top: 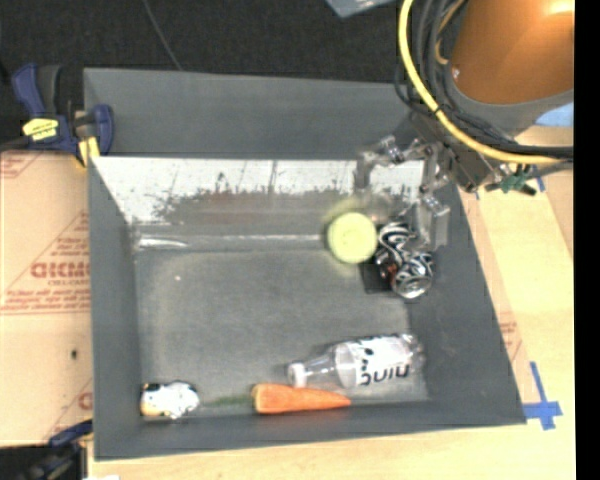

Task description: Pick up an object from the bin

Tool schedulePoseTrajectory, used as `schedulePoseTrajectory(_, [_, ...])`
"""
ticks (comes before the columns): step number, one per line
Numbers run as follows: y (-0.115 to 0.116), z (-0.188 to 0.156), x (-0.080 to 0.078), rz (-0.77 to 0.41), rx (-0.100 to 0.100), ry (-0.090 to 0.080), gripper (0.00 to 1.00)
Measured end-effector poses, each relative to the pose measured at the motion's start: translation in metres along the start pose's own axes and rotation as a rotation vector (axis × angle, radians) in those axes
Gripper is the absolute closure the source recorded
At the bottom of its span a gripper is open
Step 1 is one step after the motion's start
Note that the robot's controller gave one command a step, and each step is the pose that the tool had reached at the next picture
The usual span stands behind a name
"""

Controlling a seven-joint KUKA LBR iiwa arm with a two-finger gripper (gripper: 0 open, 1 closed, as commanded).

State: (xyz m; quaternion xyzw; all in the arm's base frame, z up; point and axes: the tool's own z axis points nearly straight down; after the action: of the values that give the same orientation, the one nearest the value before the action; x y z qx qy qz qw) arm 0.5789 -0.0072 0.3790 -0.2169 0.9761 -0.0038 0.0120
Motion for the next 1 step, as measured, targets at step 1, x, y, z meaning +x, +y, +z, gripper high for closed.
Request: schedulePoseTrajectory(1, [0.0098, -0.0313, -0.0016, -0.07, -0.005, 0.01, 0.0])
